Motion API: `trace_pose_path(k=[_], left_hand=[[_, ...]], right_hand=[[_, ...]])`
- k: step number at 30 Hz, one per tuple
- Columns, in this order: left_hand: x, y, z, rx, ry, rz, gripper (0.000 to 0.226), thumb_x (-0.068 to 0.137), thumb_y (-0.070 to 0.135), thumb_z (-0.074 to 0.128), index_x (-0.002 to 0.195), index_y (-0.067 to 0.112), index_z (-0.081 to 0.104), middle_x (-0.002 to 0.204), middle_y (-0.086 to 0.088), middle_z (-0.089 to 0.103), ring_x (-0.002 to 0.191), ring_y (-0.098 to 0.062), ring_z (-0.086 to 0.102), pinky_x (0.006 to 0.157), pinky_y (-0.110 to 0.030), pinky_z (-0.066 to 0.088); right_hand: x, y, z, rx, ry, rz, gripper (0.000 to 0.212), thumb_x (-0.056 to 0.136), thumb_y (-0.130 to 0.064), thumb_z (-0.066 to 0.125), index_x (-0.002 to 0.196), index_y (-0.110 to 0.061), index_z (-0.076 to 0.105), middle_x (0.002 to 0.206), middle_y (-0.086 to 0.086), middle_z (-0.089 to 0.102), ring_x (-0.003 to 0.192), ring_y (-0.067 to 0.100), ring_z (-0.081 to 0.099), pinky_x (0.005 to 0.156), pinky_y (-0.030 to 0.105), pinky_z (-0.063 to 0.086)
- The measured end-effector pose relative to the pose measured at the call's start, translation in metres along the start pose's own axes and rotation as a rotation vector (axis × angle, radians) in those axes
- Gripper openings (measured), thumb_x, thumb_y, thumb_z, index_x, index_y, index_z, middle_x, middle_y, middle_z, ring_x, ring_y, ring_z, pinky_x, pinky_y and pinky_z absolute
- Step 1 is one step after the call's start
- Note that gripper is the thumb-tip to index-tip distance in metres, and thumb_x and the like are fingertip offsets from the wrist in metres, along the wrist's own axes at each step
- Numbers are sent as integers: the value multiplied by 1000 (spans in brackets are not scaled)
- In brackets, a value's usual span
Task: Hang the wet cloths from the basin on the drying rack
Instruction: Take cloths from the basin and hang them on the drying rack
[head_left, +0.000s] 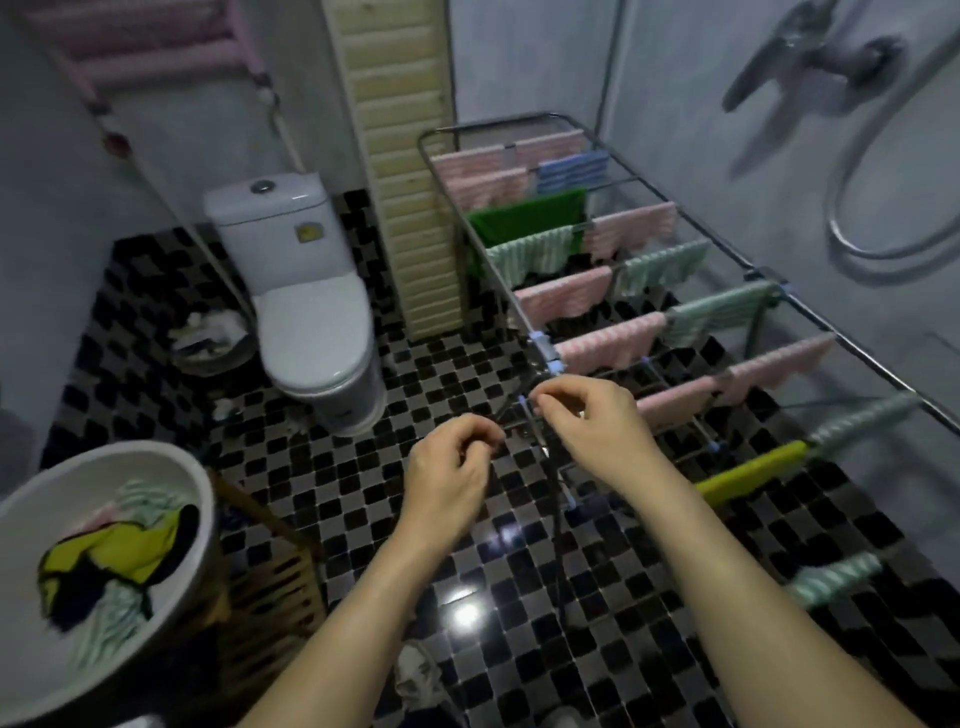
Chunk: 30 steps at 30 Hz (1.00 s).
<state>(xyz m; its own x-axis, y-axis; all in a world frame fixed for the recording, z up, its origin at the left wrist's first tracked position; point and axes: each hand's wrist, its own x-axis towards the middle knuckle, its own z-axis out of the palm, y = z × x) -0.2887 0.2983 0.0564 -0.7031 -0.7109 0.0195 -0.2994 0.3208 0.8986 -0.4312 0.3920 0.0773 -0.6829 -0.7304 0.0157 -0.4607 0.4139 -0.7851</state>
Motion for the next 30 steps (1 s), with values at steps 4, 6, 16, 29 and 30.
trace_pose_path(k=[4,6,16,29,30], left_hand=[[12,-39,-67,-15,232,-77,28,92,7,50,86,28,67,83,10,68,80,0,63,73,-19,51],[13,-50,-86,-36,300,-121,25,93,9,51,88,27,66,78,7,67,74,0,62,67,-14,49],[-10,-174,-243,115,692,-641,16,91,12,52,87,23,62,86,5,63,76,-15,56,65,-28,38],[-47,-336,-287,237,193,-1151,50,92,14,46,141,23,47,151,-6,37,130,-33,44,100,-45,45],[-47,-344,-287,215,161,-1186,53,91,13,44,143,25,43,156,-4,28,136,-34,36,104,-46,42]], right_hand=[[28,-55,67,48,-189,-105,19,94,-24,59,108,-26,70,102,-15,68,97,-3,61,86,15,47],[35,-67,91,40,-234,-139,21,94,-22,59,112,-25,68,104,-15,66,95,-5,58,84,10,43],[65,-167,285,-50,-747,-245,40,96,-18,55,136,-19,51,133,-1,58,120,14,56,100,27,46],[72,-181,477,-324,-1084,-309,56,91,-2,49,146,-12,39,149,12,38,136,29,38,109,28,28],[76,-179,491,-340,-1095,-299,58,90,-1,49,146,-14,40,148,14,36,136,31,37,110,30,28]])
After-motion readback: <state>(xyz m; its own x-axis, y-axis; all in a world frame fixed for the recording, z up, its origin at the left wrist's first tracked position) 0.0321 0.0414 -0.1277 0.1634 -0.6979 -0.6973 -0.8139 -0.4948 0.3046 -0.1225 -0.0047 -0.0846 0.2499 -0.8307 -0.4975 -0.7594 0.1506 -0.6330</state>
